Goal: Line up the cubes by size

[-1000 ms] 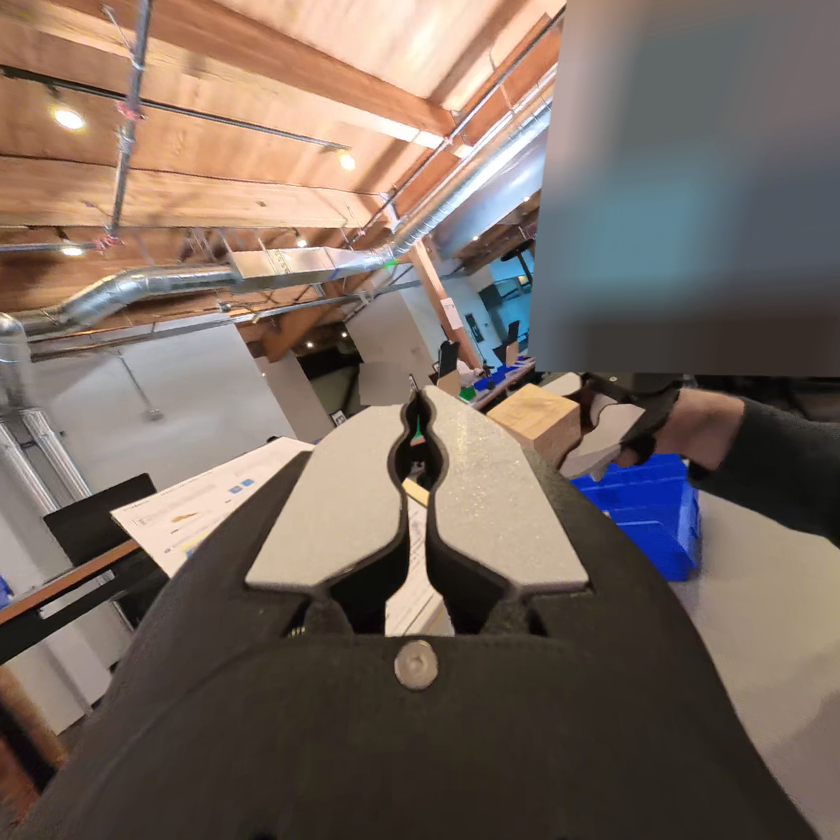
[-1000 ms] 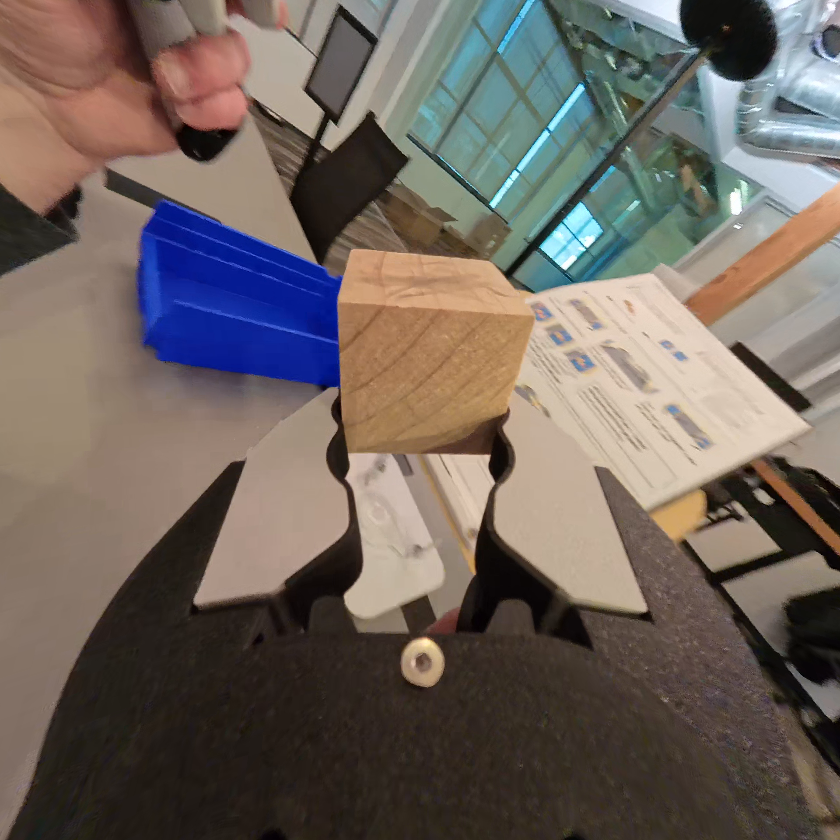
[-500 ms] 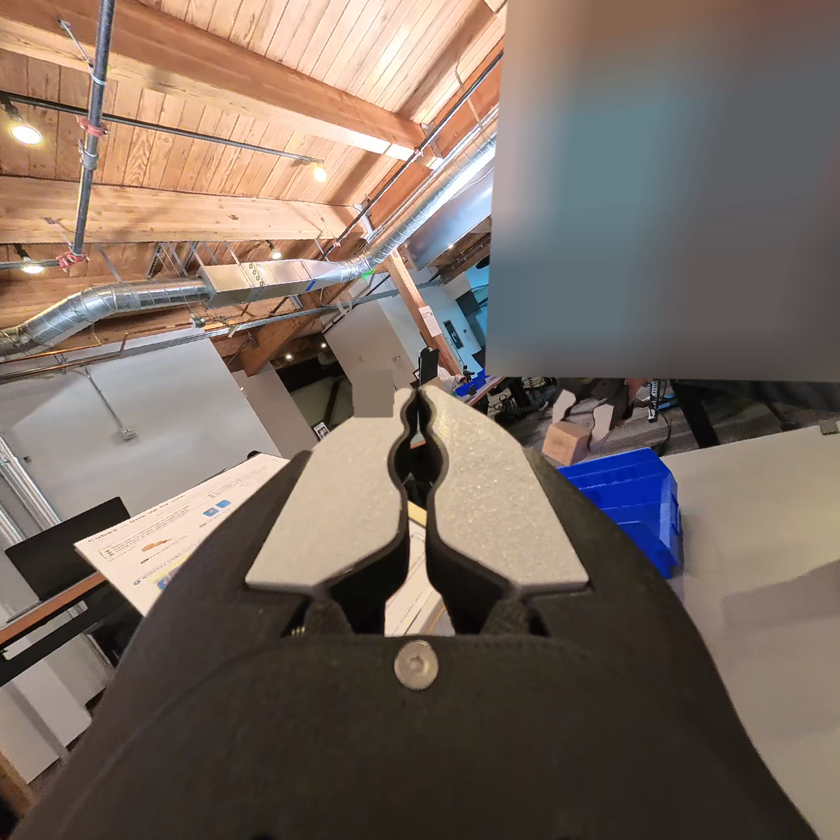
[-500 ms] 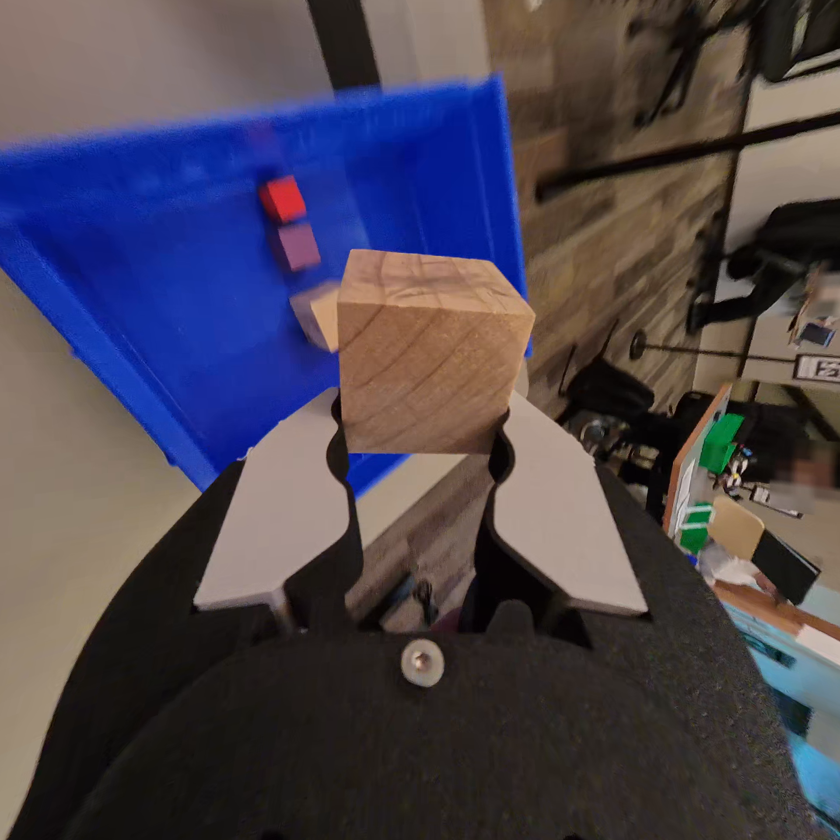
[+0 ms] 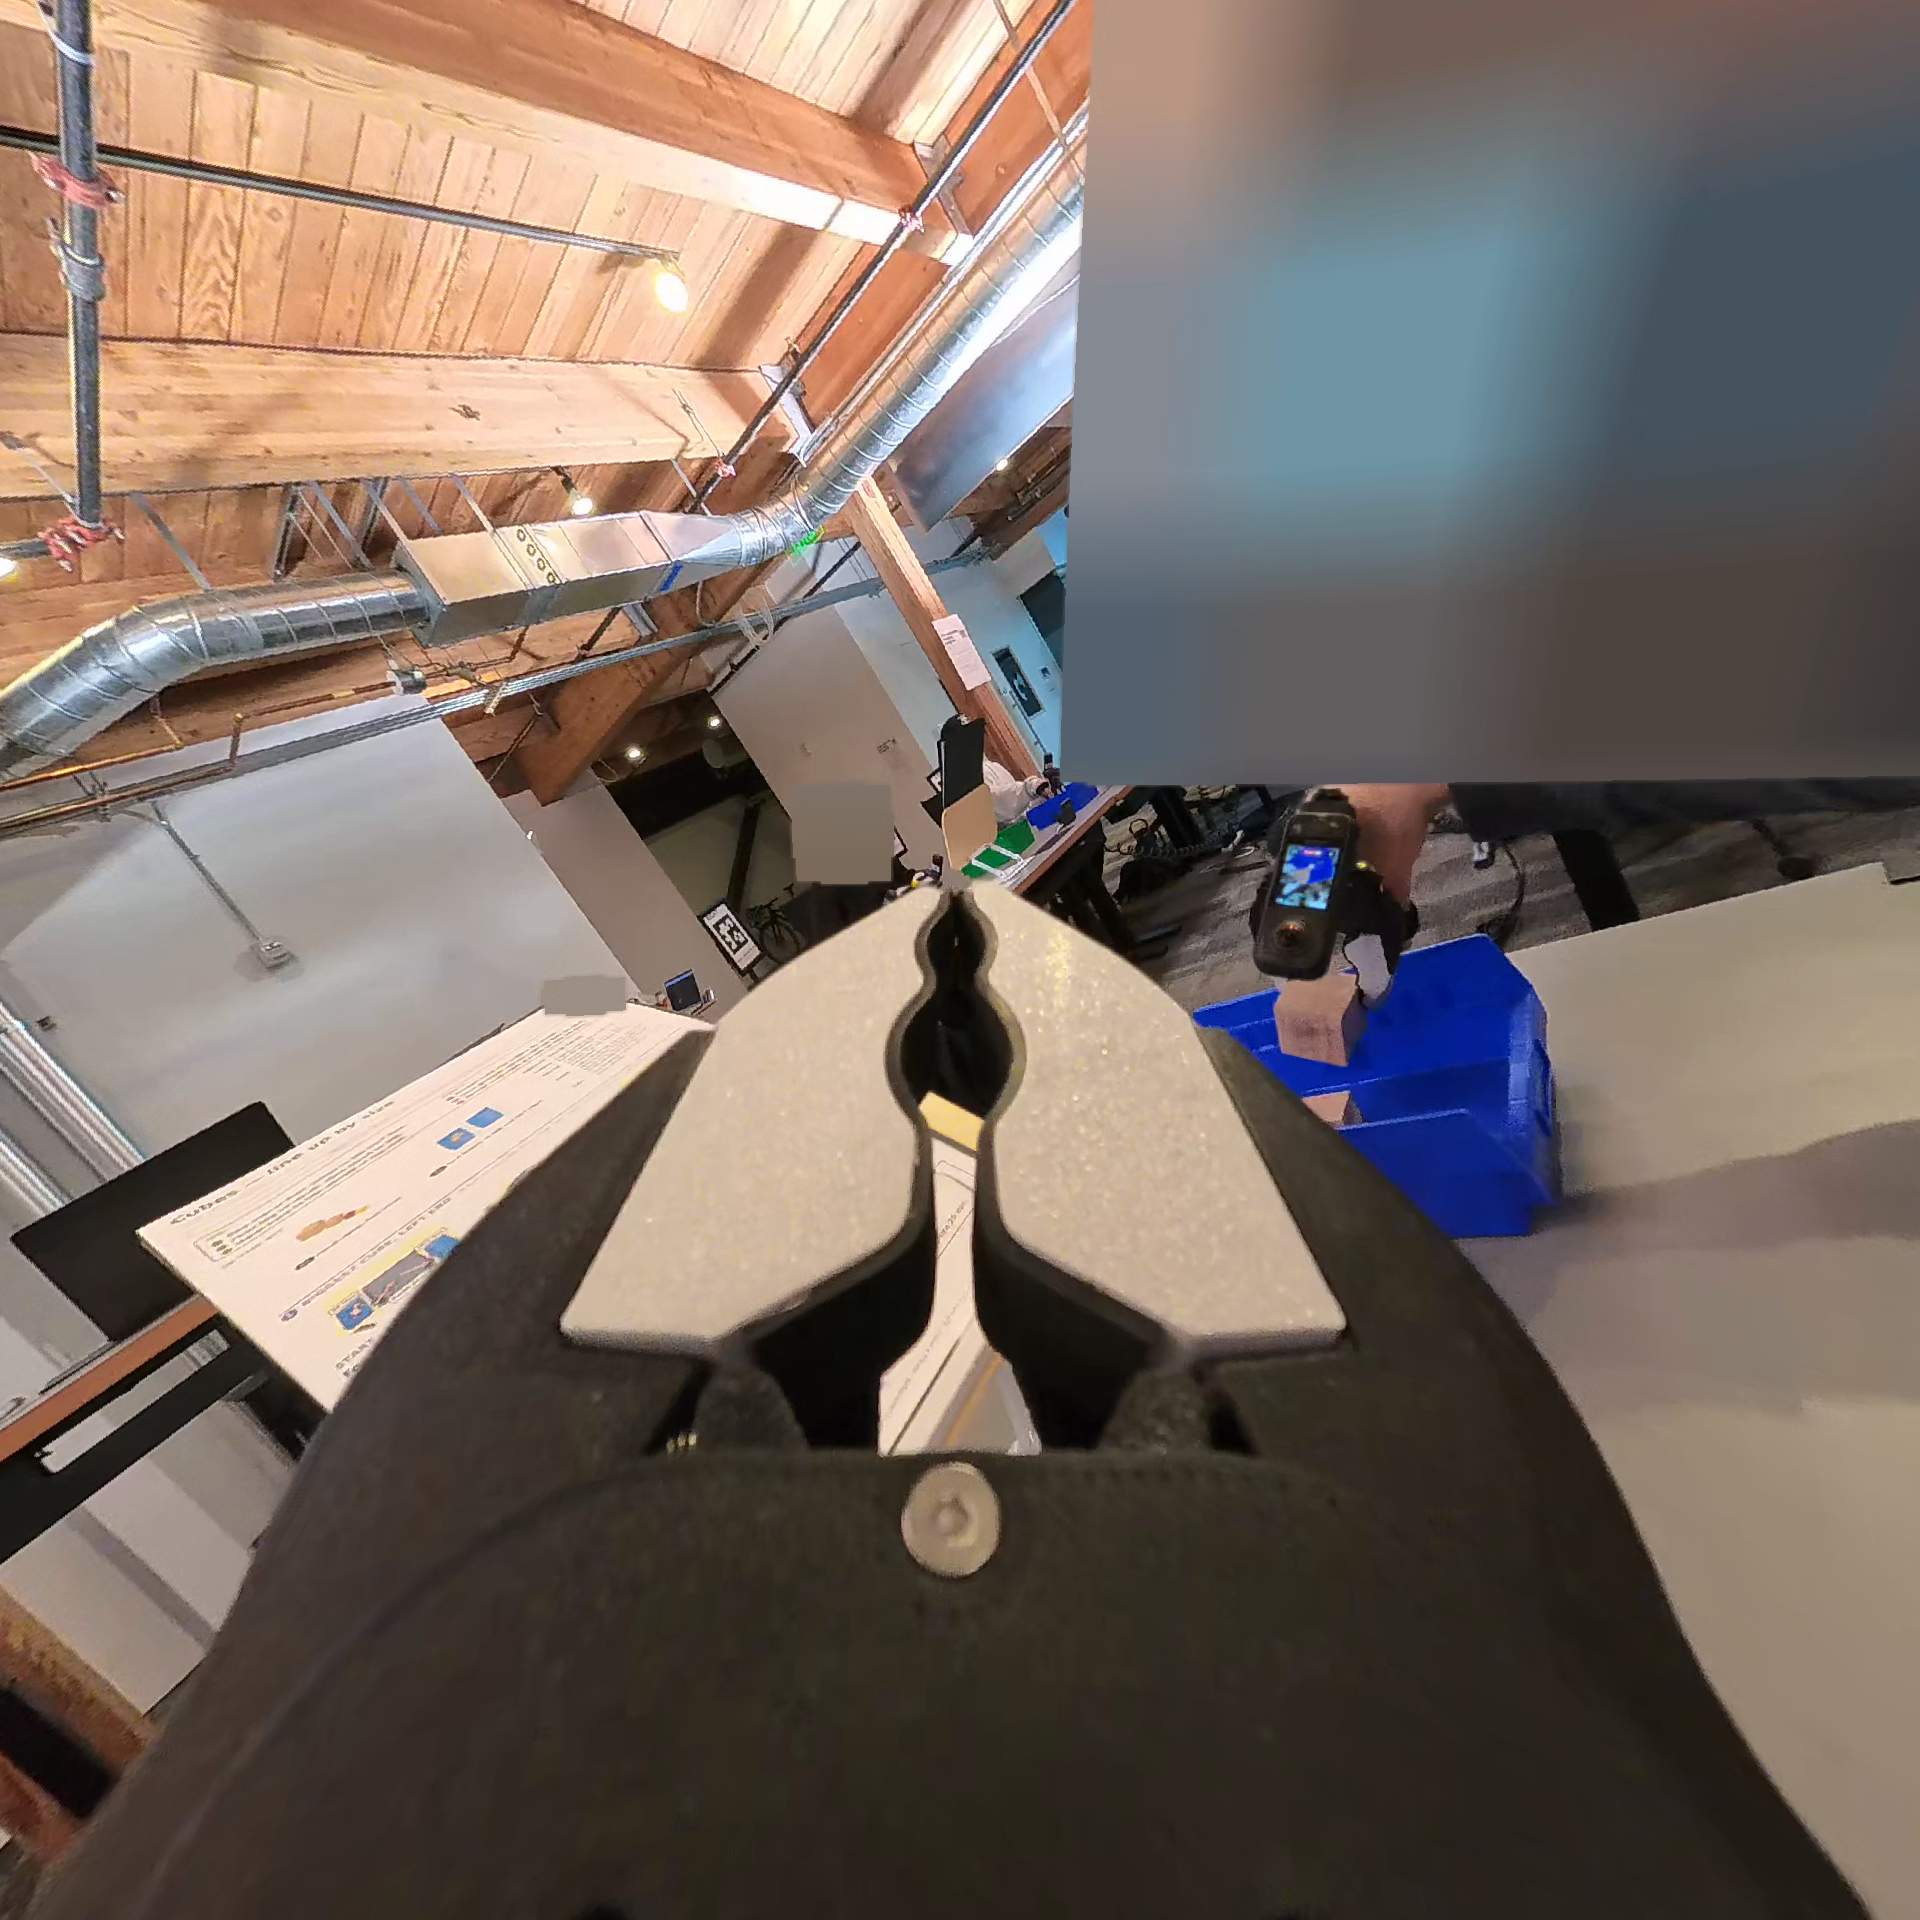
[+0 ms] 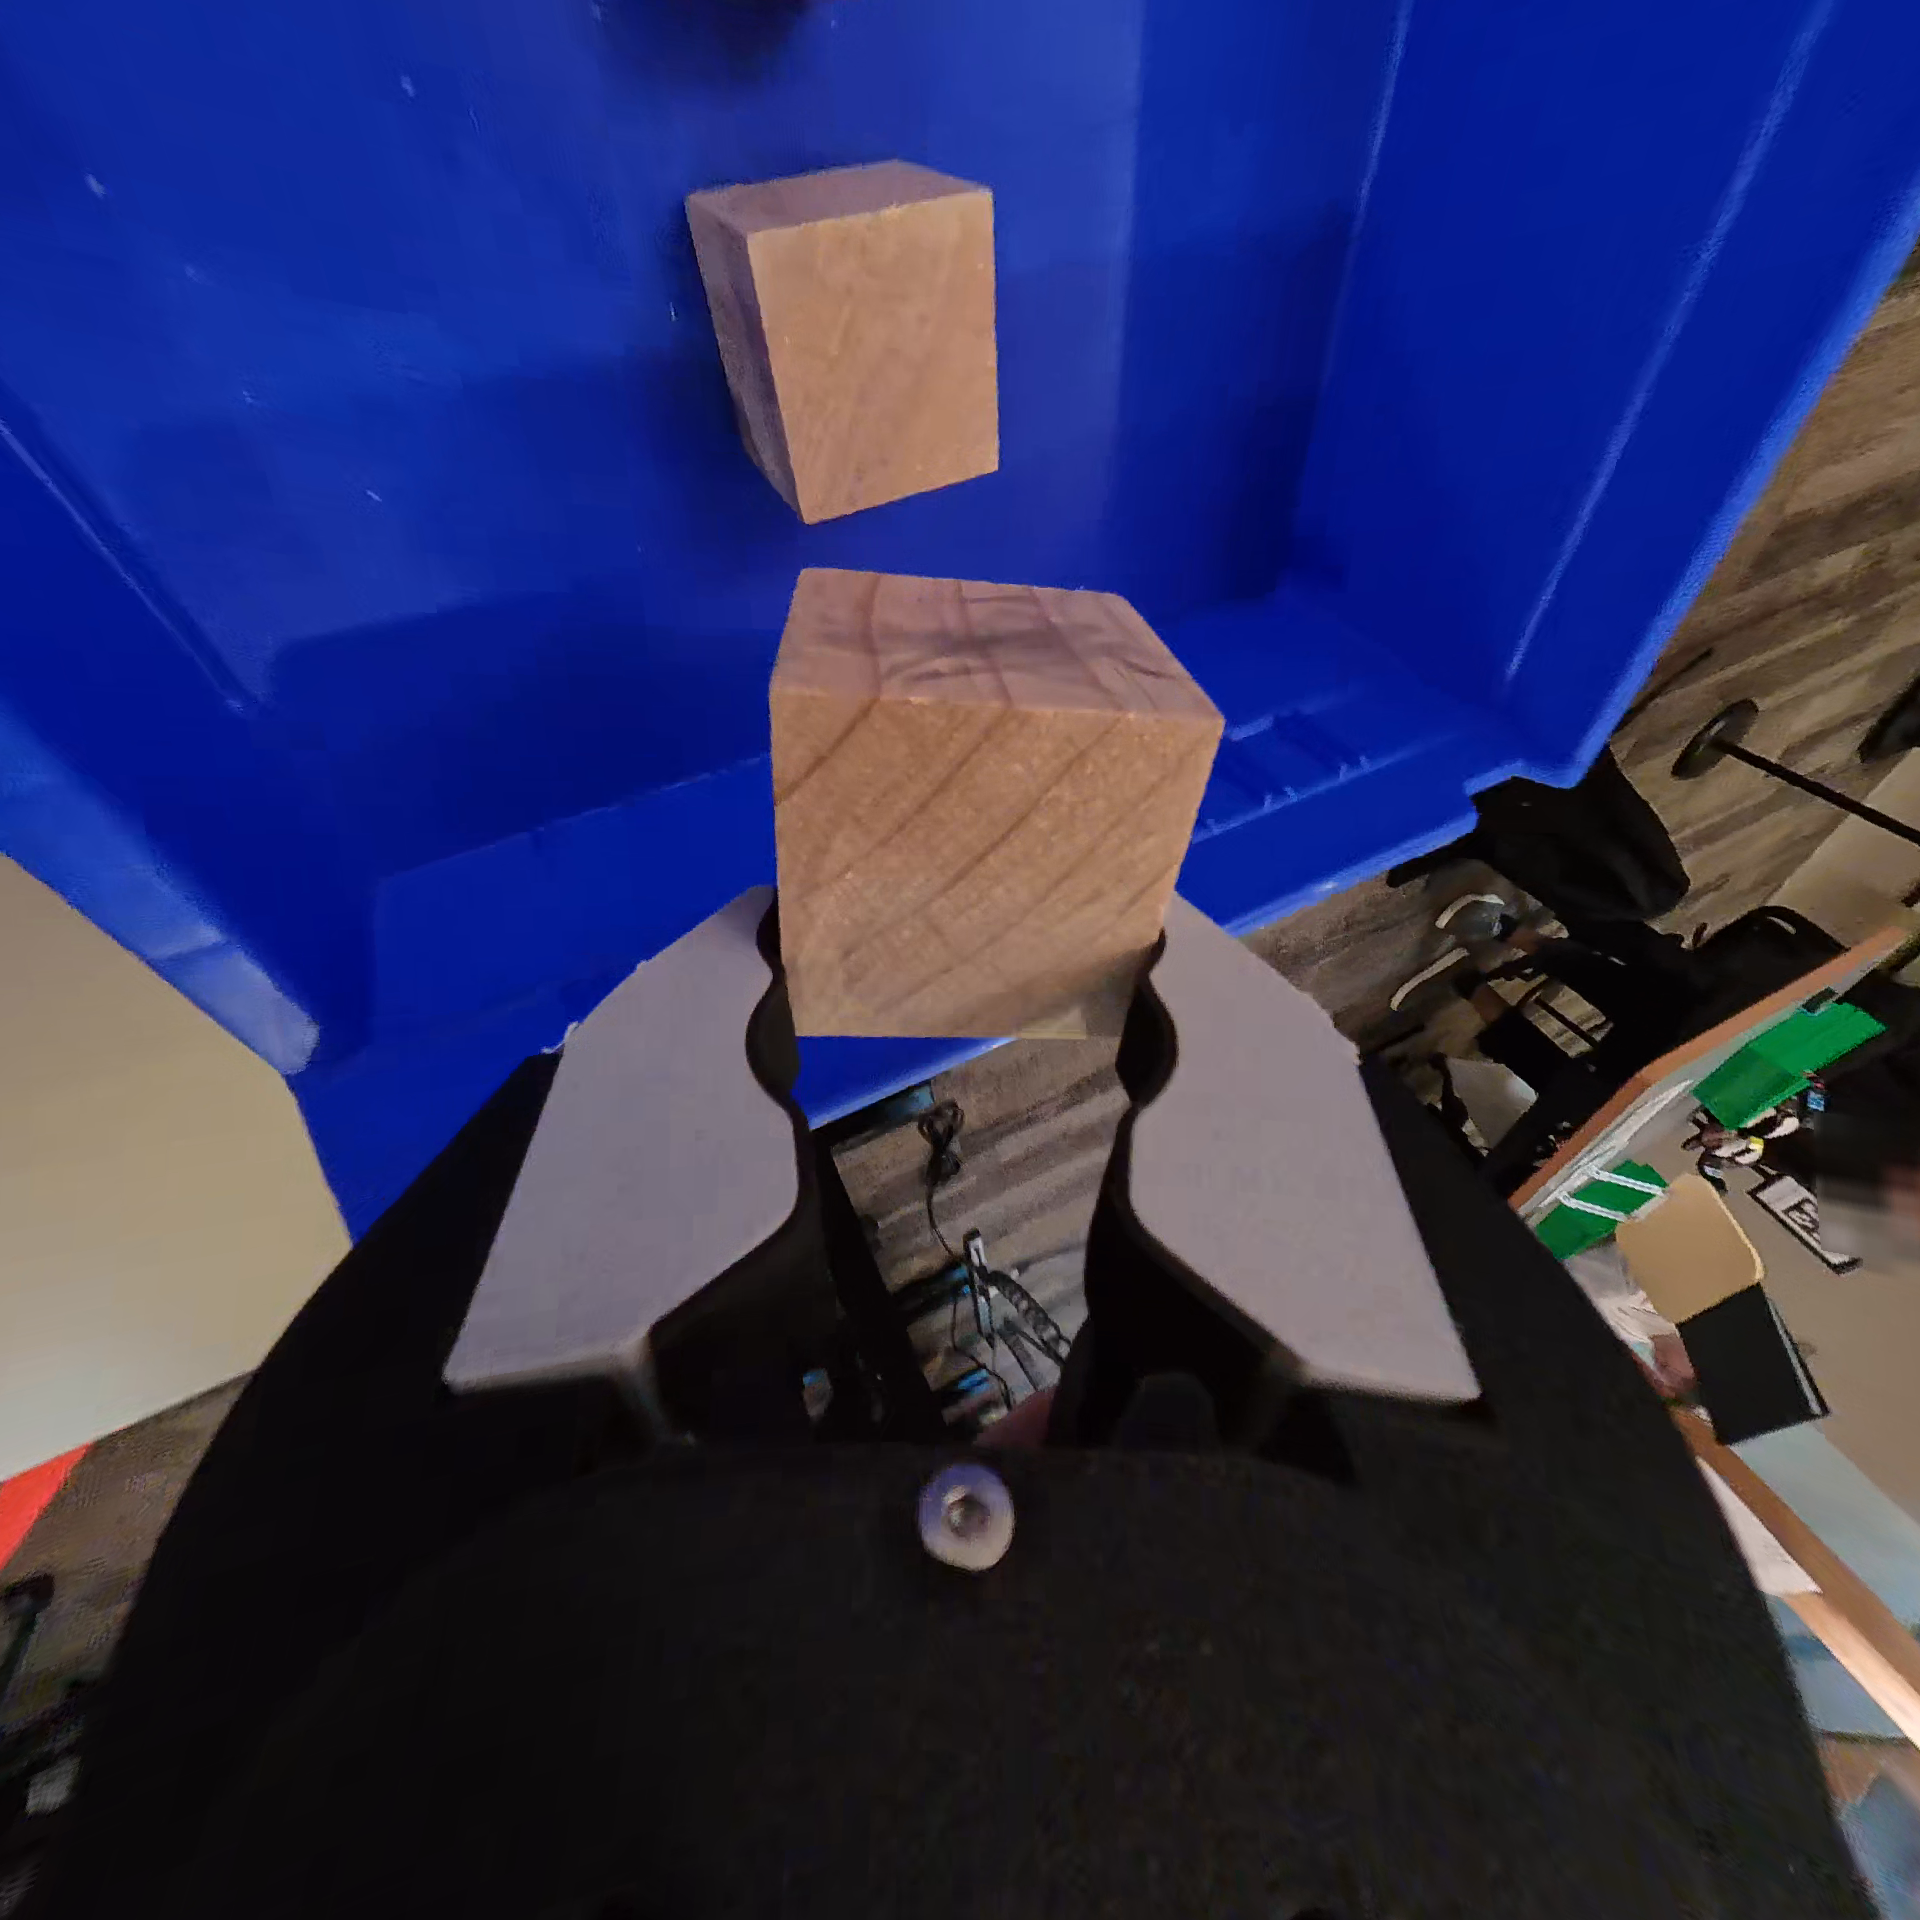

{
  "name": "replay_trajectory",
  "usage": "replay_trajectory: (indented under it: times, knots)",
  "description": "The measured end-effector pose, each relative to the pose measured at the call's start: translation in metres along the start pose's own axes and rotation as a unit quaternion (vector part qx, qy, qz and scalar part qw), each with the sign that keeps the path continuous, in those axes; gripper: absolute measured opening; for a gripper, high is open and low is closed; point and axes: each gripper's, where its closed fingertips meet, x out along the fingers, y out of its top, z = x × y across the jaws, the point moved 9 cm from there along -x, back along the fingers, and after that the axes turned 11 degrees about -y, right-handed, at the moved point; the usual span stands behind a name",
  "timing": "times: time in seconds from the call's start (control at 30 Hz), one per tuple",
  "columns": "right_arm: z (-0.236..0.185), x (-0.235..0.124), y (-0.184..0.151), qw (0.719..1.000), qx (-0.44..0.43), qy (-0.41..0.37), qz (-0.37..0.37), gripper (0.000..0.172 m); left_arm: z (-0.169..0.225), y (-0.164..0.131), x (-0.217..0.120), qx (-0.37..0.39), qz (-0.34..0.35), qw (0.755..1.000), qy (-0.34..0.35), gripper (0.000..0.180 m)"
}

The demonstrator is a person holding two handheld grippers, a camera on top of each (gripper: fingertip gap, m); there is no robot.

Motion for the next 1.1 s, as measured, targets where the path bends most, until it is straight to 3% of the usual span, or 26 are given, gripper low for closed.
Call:
replay_trajectory:
  times: [0.23,0.4,0.77,1.1]
  knots:
    - [-0.002,0.025,0.004,0.996,-0.059,0.015,-0.061,0.06,0.0,-0.003,0.003,-0.001,-0.007,1.0,-0.004,0.0]
    - [-0.003,0.033,0.016,0.994,-0.086,0.03,-0.064,0.06,0.0,-0.004,0.005,-0.001,-0.014,1.0,-0.009,0.0]
    - [-0.011,0.053,0.025,0.984,-0.112,0.074,-0.121,0.061,0.001,-0.006,0.006,0.002,-0.022,1.0,-0.014,0.0]
    - [-0.009,0.063,0.029,0.976,-0.123,0.055,-0.172,0.061,0.004,-0.007,0.009,0.007,-0.03,0.999,-0.025,0.0]
